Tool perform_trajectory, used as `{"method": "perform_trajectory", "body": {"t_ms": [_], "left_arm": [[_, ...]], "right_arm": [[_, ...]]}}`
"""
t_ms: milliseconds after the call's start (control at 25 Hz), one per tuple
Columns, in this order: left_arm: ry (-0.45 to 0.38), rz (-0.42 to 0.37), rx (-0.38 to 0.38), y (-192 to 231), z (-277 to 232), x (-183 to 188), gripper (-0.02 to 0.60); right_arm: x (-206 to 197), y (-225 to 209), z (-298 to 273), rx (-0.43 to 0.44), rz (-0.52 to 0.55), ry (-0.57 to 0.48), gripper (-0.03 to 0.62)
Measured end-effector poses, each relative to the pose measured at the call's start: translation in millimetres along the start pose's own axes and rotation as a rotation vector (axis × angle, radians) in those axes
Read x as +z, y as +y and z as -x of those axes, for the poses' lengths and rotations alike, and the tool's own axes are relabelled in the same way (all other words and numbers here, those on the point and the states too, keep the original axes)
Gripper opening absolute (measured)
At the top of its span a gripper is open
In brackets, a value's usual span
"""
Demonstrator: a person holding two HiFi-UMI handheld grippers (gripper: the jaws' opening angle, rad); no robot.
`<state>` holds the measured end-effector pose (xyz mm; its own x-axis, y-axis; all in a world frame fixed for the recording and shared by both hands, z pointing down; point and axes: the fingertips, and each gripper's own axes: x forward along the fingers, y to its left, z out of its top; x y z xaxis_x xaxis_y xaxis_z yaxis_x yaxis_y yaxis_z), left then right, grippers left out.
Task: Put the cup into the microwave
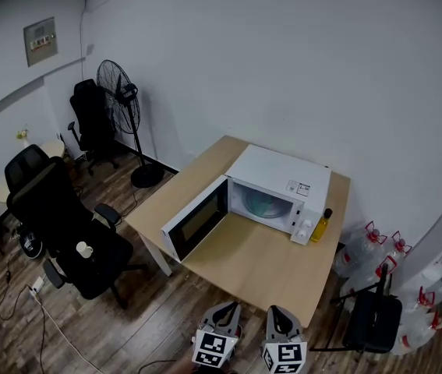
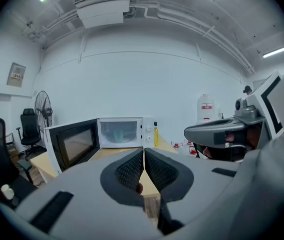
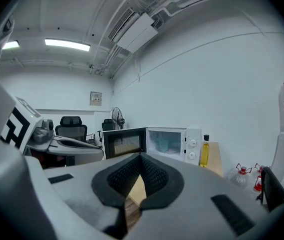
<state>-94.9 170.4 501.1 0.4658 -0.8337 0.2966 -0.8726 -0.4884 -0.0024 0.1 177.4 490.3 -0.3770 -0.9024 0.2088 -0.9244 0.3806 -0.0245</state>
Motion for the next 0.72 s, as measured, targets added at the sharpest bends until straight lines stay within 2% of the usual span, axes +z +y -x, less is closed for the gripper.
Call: {"method": "perform_trajectory", "body": {"t_ms": [720], "left_arm": [[-0.011, -0.01, 0.006, -4.6, -4.5, 5.7, 0.029]], "right_arm": [[0.2, -7.7, -0.3, 0.0, -0.003, -0.004, 0.017]]}}
